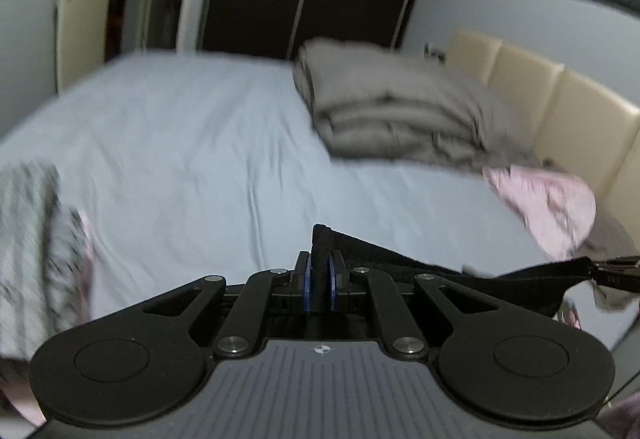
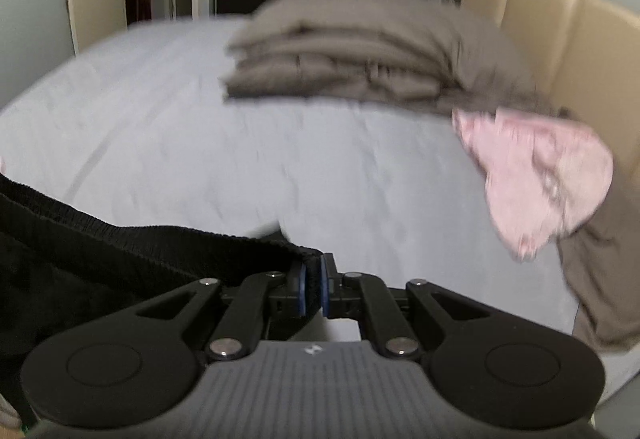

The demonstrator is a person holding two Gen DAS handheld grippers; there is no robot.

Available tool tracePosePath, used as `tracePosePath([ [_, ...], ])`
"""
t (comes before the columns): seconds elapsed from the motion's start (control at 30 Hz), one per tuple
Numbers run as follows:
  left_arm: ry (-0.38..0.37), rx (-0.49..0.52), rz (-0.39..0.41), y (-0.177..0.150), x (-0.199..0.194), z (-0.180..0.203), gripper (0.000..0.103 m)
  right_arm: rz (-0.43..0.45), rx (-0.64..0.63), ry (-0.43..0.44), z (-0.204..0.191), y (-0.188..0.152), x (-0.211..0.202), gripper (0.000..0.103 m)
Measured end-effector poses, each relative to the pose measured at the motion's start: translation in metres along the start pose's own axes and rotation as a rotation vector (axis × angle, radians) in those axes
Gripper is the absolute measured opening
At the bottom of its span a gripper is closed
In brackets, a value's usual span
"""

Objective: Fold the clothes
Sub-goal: 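Lift the black garment high by the waistband with both grippers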

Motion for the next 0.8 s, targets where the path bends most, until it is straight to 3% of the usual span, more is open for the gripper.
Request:
tracePosePath([
  [0.2, 0.057, 0.024, 0.169, 0.074, -0.062, -0.010, 0.006, 0.170, 0.056, 0.084, -0.018, 0.072, -0.058, 0.008],
  [0.37, 0.101, 0.092, 0.256, 0.134, -0.091, -0.013, 0.007, 0.268, -0.006, 0.103, -0.040, 0.139, -0.094, 0.008],
  [0.5, 0.154, 0.117, 0.286, 0.178, -0.081, -0.020, 0.007, 0.298, -0.043, 0.092, -0.057, 0.189, -0.100, 0.008],
  [0.8, 0.256, 0.167, 0.343, 0.260, -0.023, -0.034, 0.006, 0.352, -0.004, 0.030, -0.082, 0.277, -0.050, 0.008],
])
Point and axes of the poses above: each gripper's, at about its wrist camera, not at the fingertips, and x roughly the way its jaws point, z to its right, y to its top, the point moved 8 cm from there along x, roughly the way its jaws point, and after that the axes turned 10 degrees about x, right-handed, at the moved point
